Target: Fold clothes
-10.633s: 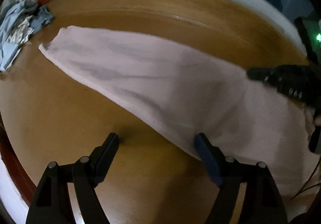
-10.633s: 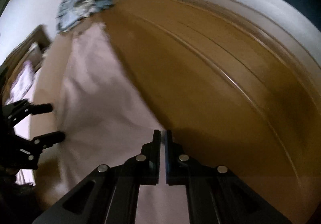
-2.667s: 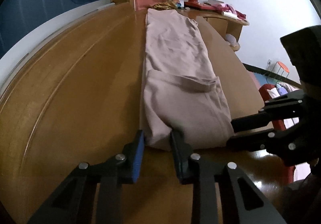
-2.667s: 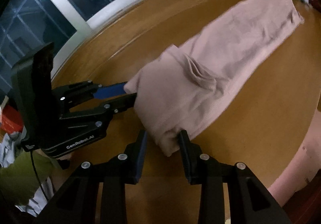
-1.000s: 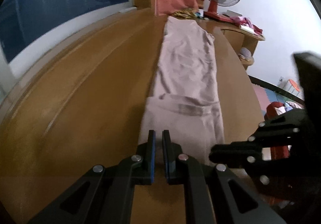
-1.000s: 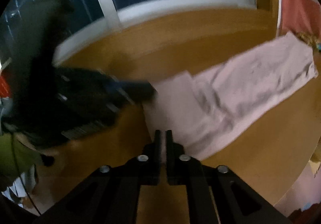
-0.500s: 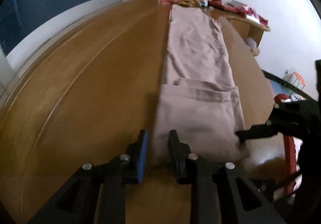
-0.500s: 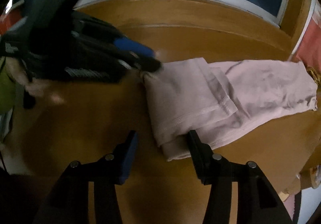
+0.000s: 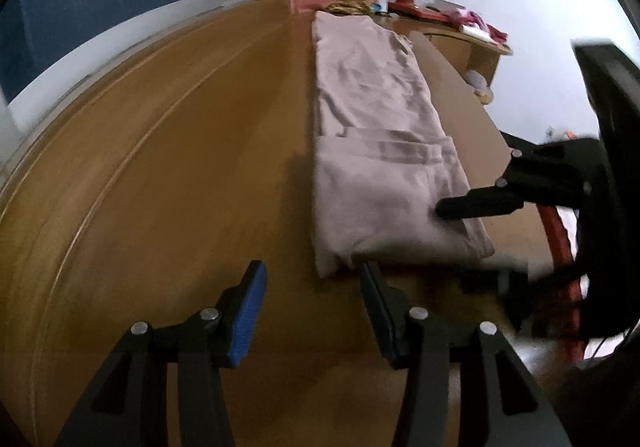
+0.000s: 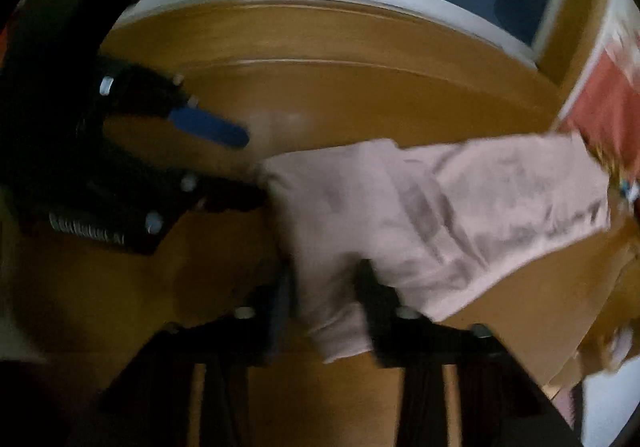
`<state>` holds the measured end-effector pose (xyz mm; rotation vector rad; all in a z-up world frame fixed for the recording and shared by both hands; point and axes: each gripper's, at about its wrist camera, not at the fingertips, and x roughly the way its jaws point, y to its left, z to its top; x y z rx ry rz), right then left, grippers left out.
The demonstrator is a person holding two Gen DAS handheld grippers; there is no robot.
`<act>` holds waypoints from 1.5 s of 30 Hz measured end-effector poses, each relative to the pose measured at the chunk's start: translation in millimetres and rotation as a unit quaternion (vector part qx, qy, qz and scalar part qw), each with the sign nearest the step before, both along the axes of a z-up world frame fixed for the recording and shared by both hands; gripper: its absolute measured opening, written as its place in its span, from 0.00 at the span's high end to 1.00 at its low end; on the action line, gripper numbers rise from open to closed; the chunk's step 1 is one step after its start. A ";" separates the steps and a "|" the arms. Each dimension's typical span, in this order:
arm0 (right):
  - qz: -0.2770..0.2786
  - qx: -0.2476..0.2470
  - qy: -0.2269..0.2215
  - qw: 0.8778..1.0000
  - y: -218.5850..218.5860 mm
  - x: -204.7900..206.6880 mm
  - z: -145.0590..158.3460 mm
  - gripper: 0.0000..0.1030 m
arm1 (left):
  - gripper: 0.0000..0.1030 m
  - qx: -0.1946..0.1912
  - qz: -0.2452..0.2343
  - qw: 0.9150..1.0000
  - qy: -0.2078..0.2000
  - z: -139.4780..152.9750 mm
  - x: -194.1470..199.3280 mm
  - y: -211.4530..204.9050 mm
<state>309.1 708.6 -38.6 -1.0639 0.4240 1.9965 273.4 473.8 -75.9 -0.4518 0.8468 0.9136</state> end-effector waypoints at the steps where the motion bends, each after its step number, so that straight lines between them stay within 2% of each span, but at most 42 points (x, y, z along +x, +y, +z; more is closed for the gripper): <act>1: -0.010 -0.017 0.020 1.000 4.0 5.9 2.6 0.86 | 0.75 0.000 -0.008 1.000 0.002 -2.3 2.2 1.0; 2: -0.017 -0.030 0.033 0.999 8.0 9.3 4.2 0.89 | 0.86 0.004 -0.017 1.000 0.002 -0.7 4.1 -0.2; 4: -0.022 -0.052 0.054 0.997 11.9 17.1 9.2 0.90 | 0.97 0.013 -0.034 0.999 0.002 2.5 8.0 -2.5; 7: -0.020 -0.068 0.065 0.995 11.9 24.1 18.2 0.91 | 0.99 0.025 -0.060 0.998 0.003 7.3 13.9 -6.1; 10: -0.001 -0.066 0.048 0.997 6.0 25.2 22.0 0.91 | 0.99 0.048 -0.068 0.996 0.014 17.7 7.6 -15.0; 15: 0.017 -0.082 0.024 0.996 -8.2 14.8 5.5 0.91 | 1.00 0.053 -0.016 0.997 0.052 15.5 -23.1 -14.6; 18: 0.010 -0.071 0.027 0.997 -21.4 11.9 5.9 0.90 | 1.00 0.026 0.017 0.999 0.030 15.2 -37.4 -14.1; 21: 0.005 -0.034 -0.010 0.999 -36.5 2.8 7.5 0.84 | 1.00 0.007 0.043 0.999 -0.019 24.1 -45.2 -14.6; 23: 0.009 0.010 -0.039 0.999 -57.1 -4.2 9.4 0.62 | 0.99 -0.010 0.051 0.998 -0.041 24.9 -43.2 -14.1; 24: 0.012 0.033 -0.051 0.998 -68.4 -7.2 9.9 0.58 | 0.98 -0.018 0.053 0.997 -0.046 23.7 -40.2 -14.1; 28: 0.028 0.090 -0.092 0.991 -87.6 -19.9 2.0 0.57 | 0.96 -0.051 0.061 0.995 -0.065 18.7 -28.1 -14.3; 30: 0.030 0.097 -0.105 0.989 -82.5 -22.2 -7.1 0.57 | 0.96 -0.067 0.065 0.993 -0.073 15.9 -21.9 -14.8; 33: 0.004 0.087 -0.076 0.993 -76.3 -16.4 -7.0 0.58 | 0.96 -0.070 0.059 0.994 -0.052 12.2 -13.5 -23.5; 35: -0.025 0.053 -0.039 0.998 -64.3 -9.3 -1.3 0.85 | 0.96 -0.046 0.052 0.997 -0.035 14.0 -9.2 -30.0; 37: -0.056 0.021 0.006 0.998 -56.1 -0.4 1.0 0.87 | 0.96 -0.019 0.045 0.999 -0.011 18.3 -6.5 -36.0; 39: -0.068 0.004 0.028 0.997 -61.6 3.4 5.3 0.89 | 0.96 -0.008 0.032 0.999 0.015 24.5 -3.4 -38.2; 43: -0.042 -0.031 0.043 0.998 -91.1 4.7 15.5 0.89 | 0.96 0.018 -0.009 0.998 0.062 39.8 2.5 -49.9; 45: -0.030 -0.046 0.052 0.997 -105.1 6.2 20.7 0.89 | 0.96 0.031 -0.029 0.997 0.070 47.4 5.2 -59.8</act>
